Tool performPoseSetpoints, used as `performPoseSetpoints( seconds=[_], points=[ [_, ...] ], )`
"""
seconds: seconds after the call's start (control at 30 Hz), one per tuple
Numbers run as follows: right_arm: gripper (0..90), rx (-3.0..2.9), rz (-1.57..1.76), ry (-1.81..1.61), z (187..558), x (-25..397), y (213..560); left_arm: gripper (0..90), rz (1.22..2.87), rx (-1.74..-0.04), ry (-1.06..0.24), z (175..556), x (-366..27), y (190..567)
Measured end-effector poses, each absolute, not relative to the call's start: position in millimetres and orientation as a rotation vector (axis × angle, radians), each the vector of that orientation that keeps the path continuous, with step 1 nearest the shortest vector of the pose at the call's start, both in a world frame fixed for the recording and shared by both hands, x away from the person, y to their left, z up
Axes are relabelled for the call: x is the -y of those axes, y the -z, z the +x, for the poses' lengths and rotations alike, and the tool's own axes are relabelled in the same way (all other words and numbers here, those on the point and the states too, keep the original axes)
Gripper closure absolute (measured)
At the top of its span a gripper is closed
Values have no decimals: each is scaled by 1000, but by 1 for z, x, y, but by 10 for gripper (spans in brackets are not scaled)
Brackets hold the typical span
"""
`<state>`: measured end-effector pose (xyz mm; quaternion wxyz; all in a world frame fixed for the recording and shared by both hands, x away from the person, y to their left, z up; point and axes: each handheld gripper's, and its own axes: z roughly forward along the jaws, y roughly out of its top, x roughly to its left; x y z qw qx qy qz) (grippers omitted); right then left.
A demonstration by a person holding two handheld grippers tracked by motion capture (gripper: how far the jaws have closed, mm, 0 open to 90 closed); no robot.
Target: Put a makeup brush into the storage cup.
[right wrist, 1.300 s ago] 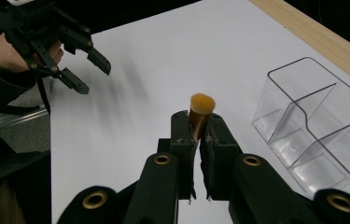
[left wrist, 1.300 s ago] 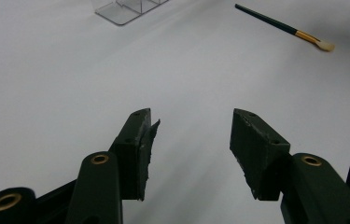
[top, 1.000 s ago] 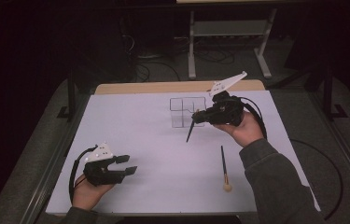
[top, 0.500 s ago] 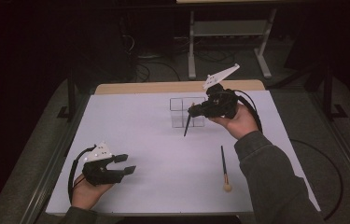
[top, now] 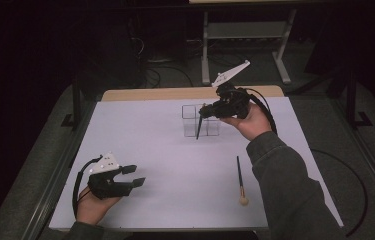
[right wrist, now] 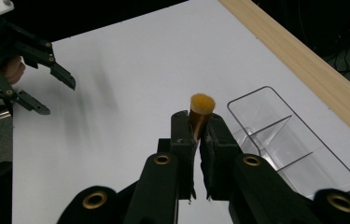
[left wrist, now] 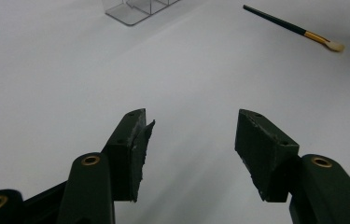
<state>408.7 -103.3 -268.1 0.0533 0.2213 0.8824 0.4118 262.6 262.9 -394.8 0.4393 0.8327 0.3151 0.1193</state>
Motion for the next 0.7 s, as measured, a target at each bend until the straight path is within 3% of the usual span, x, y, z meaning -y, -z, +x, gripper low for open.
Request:
performPoseSetpoints(
  seconds=[0.7],
  points=[
    [832, -2685, 693, -1203, 436, 85, 258, 414, 2072, -778, -310, 264, -265, 395]
  ],
)
